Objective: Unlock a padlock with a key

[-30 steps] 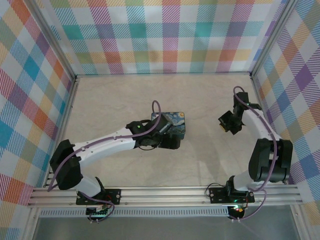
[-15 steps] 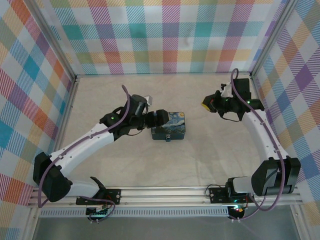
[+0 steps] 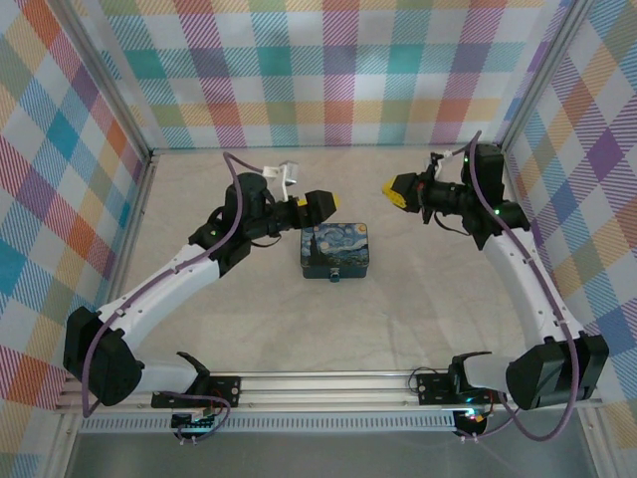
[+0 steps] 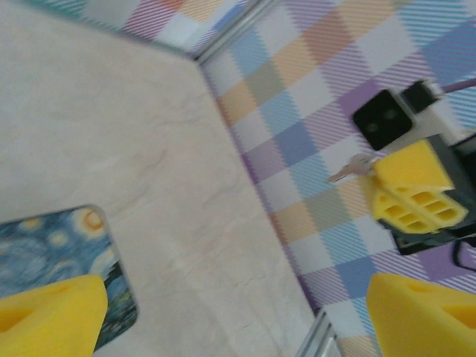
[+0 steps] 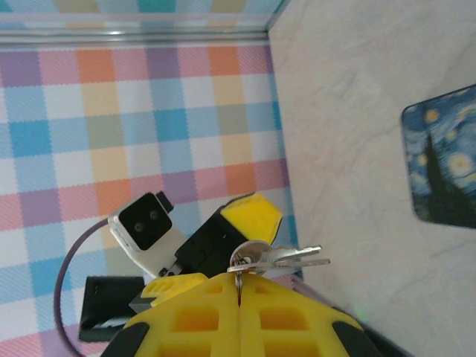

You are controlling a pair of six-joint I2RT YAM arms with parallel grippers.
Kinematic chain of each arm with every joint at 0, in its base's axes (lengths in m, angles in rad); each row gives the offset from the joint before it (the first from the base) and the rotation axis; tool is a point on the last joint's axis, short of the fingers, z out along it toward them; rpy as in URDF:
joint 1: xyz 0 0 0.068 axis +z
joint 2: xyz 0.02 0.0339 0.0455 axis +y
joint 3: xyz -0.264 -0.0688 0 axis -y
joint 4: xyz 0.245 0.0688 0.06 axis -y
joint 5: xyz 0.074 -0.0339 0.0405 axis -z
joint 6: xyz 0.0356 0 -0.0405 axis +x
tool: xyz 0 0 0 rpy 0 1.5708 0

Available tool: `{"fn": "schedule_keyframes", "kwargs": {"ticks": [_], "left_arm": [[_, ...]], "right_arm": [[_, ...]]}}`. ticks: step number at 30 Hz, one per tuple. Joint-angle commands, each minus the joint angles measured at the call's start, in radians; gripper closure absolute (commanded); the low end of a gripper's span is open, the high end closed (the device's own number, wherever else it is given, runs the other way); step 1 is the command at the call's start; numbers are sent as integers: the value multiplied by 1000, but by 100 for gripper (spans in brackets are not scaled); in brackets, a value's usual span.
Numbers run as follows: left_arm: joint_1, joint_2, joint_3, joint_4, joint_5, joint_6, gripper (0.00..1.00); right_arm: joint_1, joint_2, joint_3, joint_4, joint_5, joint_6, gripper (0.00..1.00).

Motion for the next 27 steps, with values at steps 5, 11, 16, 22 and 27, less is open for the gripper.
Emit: {"fn": "schedule_keyframes", "kwargs": {"ticks": [5,11,16,22,27], "left_arm": [[3,51,12,181,130,48,18],[-6,83,-15,237,122,163,21],[-7,116,-29,324,264,128,16],[-8,111,-79,528,359,53,18],[-15,111,-62,532,433,95,38]], "right_arm": [[52,-51,-45,174,-61,197,100],[66,-74,-47,158,-51,192,100],[78,-79,-91,195,-46,220,100],[117,-70,-100,230,-33,244,100],[136,-64,-110,257,-21,266,100]]}}
